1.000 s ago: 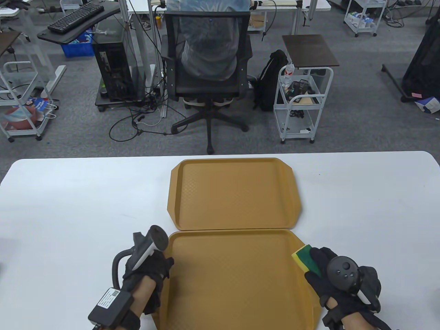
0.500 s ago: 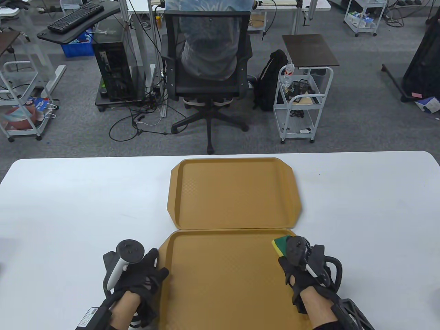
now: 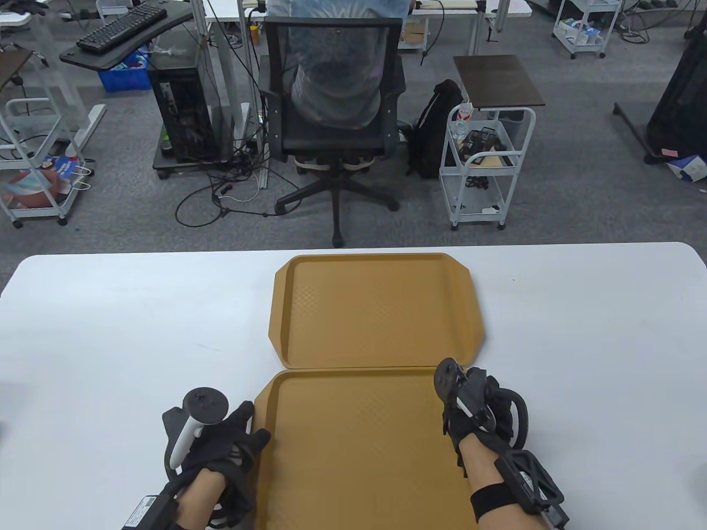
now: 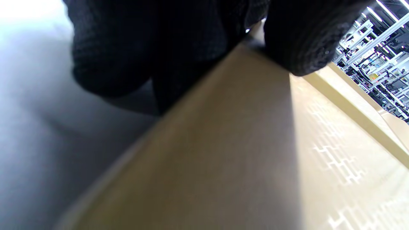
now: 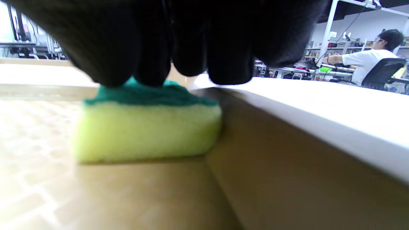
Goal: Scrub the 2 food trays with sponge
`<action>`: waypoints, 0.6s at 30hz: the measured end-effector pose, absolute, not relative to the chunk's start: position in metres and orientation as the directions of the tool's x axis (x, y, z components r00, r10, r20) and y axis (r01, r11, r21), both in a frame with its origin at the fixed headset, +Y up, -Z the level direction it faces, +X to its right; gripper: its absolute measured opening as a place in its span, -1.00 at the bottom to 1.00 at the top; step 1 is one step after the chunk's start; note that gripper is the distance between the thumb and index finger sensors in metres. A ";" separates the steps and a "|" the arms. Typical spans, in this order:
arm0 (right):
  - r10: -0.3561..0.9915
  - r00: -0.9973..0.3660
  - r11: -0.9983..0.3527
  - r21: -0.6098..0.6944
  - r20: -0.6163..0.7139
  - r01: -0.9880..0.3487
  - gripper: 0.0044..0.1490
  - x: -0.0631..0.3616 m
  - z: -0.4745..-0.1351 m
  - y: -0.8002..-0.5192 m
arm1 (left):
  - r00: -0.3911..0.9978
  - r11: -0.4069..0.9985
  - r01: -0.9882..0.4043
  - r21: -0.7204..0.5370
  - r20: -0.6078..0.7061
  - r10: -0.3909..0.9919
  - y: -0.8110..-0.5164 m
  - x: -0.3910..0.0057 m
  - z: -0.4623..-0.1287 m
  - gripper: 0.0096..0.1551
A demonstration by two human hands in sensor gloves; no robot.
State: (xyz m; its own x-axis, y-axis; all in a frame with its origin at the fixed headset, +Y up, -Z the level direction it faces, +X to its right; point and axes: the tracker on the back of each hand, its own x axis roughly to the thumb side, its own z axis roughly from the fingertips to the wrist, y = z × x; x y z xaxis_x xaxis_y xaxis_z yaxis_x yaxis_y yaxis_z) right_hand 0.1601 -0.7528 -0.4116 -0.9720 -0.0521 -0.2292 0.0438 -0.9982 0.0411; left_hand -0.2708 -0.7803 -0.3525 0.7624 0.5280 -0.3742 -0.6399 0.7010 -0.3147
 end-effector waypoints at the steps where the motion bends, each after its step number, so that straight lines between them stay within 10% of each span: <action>1: -0.042 -0.974 -0.999 0.038 -0.221 0.034 -0.44 0.161 -0.413 -0.754 | 0.762 0.700 -0.641 -0.315 -0.374 0.529 -0.780 -0.271 -0.352 -0.10; 18: 0.191 -0.979 -0.978 0.068 -0.072 -0.196 -0.38 0.089 -0.424 -0.759 | 0.717 0.642 -0.694 -0.325 -0.388 0.579 -0.784 -0.276 -0.352 -0.13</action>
